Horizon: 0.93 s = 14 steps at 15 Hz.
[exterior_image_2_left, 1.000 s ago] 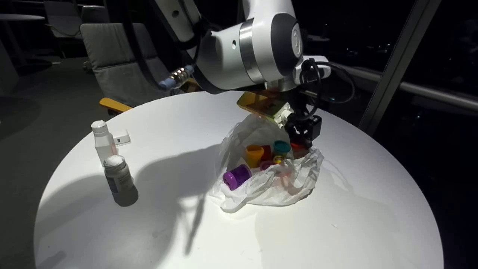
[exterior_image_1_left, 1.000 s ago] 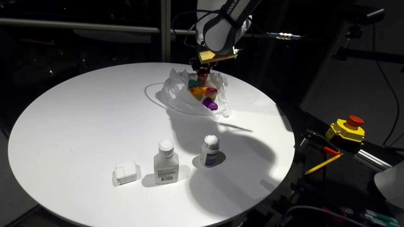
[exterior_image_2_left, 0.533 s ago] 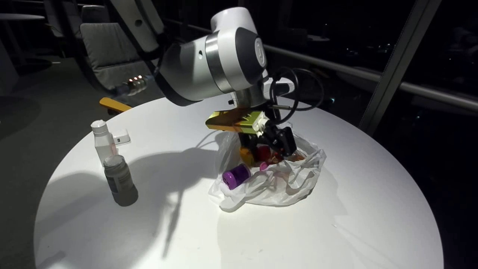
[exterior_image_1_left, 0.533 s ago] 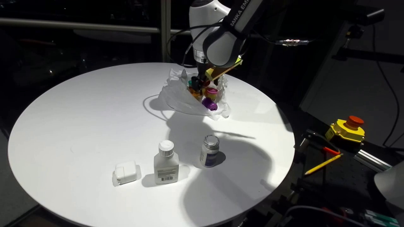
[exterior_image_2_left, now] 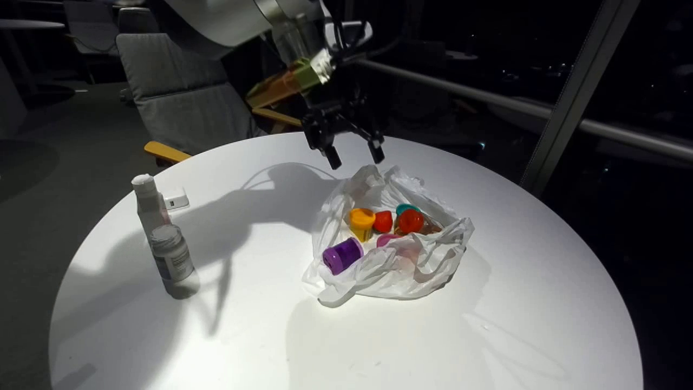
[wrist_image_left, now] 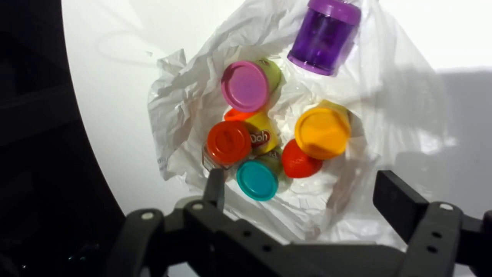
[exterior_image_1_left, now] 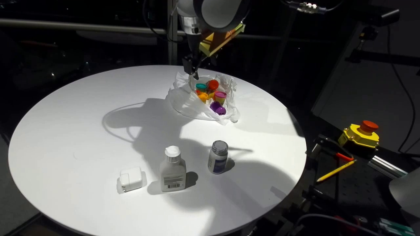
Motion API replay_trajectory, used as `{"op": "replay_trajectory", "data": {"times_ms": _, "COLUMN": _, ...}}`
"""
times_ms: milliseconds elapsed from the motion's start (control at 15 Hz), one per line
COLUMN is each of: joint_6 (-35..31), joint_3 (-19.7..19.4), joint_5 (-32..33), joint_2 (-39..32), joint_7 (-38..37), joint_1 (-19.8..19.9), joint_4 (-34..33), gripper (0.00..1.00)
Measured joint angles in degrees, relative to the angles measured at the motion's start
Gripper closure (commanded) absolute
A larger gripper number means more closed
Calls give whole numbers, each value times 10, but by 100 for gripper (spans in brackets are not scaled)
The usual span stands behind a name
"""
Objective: Pick up all the objects surrounding the white plate and arrange them on the plate
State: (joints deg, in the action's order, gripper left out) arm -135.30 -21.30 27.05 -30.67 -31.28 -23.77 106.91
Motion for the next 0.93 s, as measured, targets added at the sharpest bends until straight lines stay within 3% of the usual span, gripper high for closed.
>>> {"op": "replay_trajectory", "data": {"times_ms": 133, "joint_6": 28, "joint_3": 38, "joint_5": -5, "joint_2": 38, "joint_7": -8, "joint_1": 3, "joint_4": 3, "gripper": 0}}
{"op": "replay_trajectory", "data": {"times_ms": 467, "joint_6": 32, "joint_3": 148, "joint_5": -87, "joint_2": 101, "joint_7": -8, "joint_1": 38, "joint_4": 41, "gripper": 0}}
{"op": "replay_trajectory", "data": {"times_ms": 933, "joint_6": -24, "joint_3": 219, "joint_5": -176, "joint_2": 128, "joint_7": -9, "joint_1": 62, "joint_4": 147, "gripper": 0}}
